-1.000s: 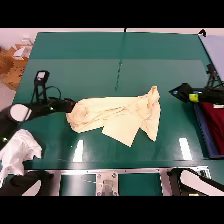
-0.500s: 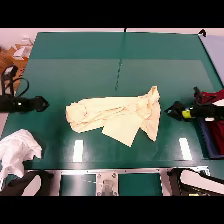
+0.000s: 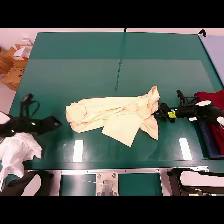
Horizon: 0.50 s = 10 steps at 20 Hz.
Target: Fold the shirts.
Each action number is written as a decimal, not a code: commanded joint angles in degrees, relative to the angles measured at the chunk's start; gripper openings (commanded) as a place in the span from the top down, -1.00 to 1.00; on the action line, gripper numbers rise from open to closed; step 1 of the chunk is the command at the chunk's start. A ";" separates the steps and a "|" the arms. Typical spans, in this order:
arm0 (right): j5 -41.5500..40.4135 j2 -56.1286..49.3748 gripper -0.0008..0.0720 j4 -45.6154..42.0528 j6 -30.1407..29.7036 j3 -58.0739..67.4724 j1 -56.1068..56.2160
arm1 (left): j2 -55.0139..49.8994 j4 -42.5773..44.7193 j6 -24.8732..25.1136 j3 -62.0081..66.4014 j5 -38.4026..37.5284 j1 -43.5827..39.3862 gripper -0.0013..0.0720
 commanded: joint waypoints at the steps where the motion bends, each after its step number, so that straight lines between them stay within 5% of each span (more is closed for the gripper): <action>1: -0.76 -0.46 0.94 0.81 -0.46 0.68 0.50 | -0.02 -15.41 7.28 -10.51 7.17 0.13 -0.67; 4: -0.79 -0.46 0.94 1.42 -0.46 1.03 0.50 | -0.02 -26.60 14.12 -17.42 11.32 -0.17 -0.67; 6: -0.76 -0.46 0.94 1.44 -0.46 1.05 0.50 | -0.02 -28.39 14.38 -19.28 16.94 -3.76 -0.67; 7: -0.76 -0.46 0.94 1.44 -0.46 1.05 0.50 | -0.02 -28.89 14.16 -19.26 20.26 -6.03 -0.60; 8: -0.76 -0.46 0.94 1.44 -0.46 1.05 0.50 | -0.02 -30.71 14.12 -19.26 23.47 -8.17 -0.31; 10: -0.68 -0.46 0.94 1.44 -0.46 1.05 0.50 | -0.09 -34.56 14.34 -19.26 28.44 -12.81 -0.29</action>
